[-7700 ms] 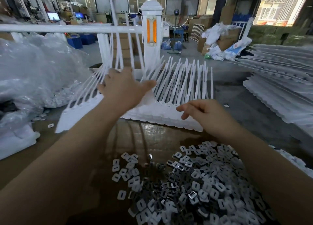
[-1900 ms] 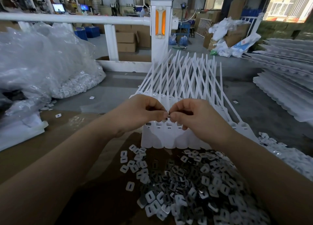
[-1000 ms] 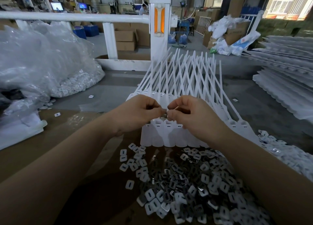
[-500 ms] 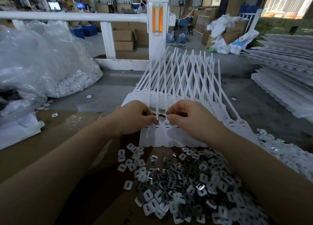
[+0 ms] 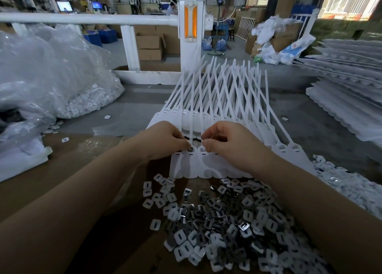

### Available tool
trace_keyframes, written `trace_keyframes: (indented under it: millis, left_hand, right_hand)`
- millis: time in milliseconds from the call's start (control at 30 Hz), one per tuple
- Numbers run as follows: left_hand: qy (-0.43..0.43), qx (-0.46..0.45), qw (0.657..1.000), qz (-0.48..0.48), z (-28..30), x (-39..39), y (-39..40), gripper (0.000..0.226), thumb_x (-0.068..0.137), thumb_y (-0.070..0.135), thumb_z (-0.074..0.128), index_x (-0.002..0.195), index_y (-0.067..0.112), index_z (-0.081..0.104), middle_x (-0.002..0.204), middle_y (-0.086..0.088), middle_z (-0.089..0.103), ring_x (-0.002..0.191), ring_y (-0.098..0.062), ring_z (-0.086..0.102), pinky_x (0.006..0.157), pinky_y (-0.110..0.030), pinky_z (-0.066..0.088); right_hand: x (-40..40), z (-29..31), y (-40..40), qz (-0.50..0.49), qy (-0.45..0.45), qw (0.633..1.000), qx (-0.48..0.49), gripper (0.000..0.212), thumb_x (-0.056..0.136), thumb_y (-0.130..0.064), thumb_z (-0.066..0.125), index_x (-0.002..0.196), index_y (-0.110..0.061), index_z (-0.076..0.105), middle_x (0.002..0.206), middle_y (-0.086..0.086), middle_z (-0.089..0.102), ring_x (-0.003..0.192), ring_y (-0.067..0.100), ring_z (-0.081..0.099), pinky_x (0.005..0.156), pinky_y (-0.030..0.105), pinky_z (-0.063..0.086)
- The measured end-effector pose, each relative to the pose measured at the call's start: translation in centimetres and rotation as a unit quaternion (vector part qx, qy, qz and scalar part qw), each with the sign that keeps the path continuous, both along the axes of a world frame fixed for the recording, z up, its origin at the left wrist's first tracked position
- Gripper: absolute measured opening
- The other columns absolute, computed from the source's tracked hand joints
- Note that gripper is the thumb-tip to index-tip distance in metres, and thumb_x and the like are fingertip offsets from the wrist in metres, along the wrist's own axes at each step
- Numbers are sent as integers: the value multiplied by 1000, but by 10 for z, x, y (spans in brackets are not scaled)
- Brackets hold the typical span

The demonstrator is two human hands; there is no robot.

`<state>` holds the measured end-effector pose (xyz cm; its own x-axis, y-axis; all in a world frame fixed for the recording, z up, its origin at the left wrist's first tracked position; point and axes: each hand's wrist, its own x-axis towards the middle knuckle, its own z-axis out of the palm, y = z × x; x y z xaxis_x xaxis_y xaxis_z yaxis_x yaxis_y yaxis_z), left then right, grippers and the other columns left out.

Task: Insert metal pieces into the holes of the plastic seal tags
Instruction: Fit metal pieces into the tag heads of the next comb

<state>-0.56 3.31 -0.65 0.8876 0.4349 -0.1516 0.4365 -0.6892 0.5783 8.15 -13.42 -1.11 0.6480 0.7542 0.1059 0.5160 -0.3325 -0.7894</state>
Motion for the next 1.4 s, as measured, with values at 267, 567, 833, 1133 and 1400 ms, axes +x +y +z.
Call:
trace_keyframes:
  millis: [267,567,833,1133,1400]
  left_hand:
    - [6,-9,1000,16,0,-1,-2,20,87,39,69,75,24,70,81,-1,66,77,-12,59,62,-25,43]
    - [14,-29,999,14,3,-1,-4,19,88,38,68,81,20,73,86,1,67,77,-10,59,60,-23,40]
    - [38,3,999,37,2,4,-8,27,82,42,73,77,17,65,80,-1,62,77,-14,56,72,-30,44]
    - [11,-70,997,40,3,0,-7,23,85,35,73,80,14,66,90,-4,65,80,-13,56,62,-26,39]
    - [-16,45,998,29,0,-2,-8,23,81,45,74,75,25,64,76,6,62,77,-11,56,80,-36,47]
  right_hand:
    - [0,0,0,1,-1,1000,-6,4,89,-27,67,93,-27,64,88,-5,71,87,13,68,86,41,56]
    - [1,-1,0,1,-1,1000,-8,9,88,-31,67,96,-27,65,89,-7,70,88,10,67,86,38,56]
    - [1,-1,-1,1,-1,1000,-9,9,88,-31,67,96,-27,65,90,-8,70,88,9,67,85,37,56]
    - [0,0,-3,5,3,1000,-5,5,90,-28,66,94,-28,65,86,-9,71,86,8,68,83,34,56]
    - [3,11,-10,49,-11,999,22,6,85,-21,72,84,-26,72,79,-9,72,74,2,67,69,15,52]
